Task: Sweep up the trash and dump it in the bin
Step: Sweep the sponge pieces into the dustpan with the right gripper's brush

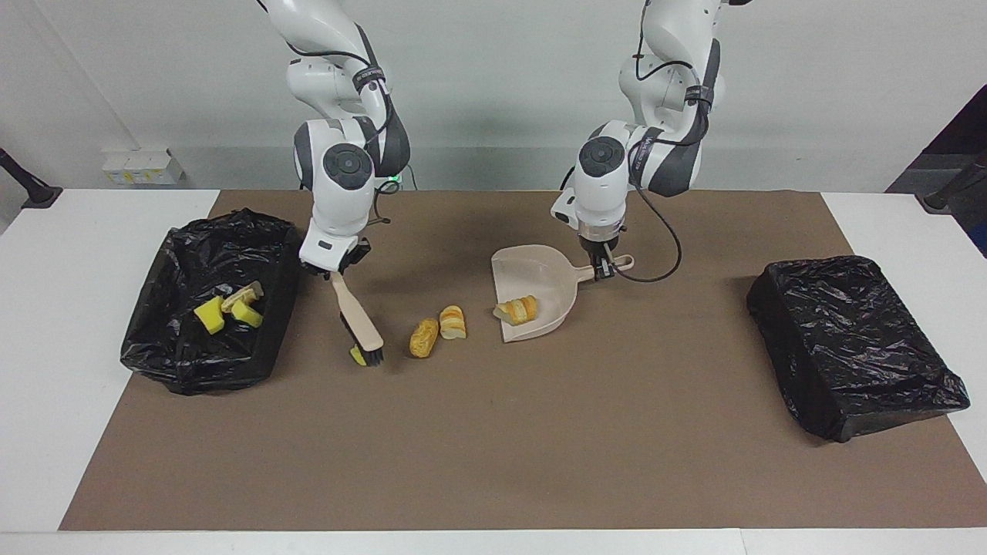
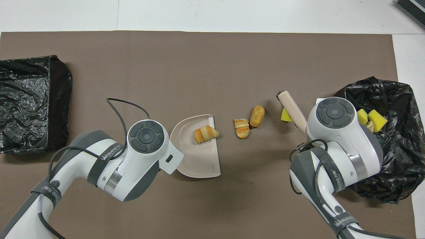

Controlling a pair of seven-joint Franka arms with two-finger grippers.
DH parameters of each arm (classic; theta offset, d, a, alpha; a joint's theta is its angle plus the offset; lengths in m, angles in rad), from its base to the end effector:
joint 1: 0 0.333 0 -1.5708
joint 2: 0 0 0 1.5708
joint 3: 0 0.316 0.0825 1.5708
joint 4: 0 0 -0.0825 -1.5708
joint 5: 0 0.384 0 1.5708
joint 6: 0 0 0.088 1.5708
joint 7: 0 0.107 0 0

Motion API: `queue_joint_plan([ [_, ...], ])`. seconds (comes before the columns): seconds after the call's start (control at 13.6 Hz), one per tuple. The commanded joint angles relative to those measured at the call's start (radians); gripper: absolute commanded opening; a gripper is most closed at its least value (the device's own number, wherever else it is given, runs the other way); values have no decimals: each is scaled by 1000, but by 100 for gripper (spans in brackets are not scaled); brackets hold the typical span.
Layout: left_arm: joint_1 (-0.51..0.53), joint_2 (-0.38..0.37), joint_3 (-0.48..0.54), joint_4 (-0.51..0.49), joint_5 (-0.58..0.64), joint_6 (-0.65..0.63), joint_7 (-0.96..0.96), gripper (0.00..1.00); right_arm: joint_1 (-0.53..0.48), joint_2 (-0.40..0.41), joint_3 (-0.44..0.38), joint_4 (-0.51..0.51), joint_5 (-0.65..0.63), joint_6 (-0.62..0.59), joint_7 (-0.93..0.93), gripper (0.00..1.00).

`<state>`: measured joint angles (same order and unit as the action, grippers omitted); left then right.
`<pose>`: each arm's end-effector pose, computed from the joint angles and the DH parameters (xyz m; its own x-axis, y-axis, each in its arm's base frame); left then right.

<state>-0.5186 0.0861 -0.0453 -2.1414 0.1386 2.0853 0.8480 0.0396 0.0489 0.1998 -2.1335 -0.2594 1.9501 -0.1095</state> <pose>0.4569 -0.2806 0.3536 0.0771 -0.9815 -0.1752 -0.9956 -0.0852 0.0390 0.5111 0.1066 0.3694 0.8695 0.4205 -0.2590 0.4702 -0.8654 0.1735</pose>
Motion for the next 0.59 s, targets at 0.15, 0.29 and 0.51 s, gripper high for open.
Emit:
queue_joint_plan([
  [0.15,-6,-23,12,-40,-4,19,-4,0,72,40,6,-28,218,85,71,0],
  [0.29,-4,-23,12,-40,-4,21,9,0,83,64,7,-32,241,122,111,0],
  [0.51,-4,-23,12,-40,-4,21,9,0,164,72,7,-28,417,139,168,0],
])
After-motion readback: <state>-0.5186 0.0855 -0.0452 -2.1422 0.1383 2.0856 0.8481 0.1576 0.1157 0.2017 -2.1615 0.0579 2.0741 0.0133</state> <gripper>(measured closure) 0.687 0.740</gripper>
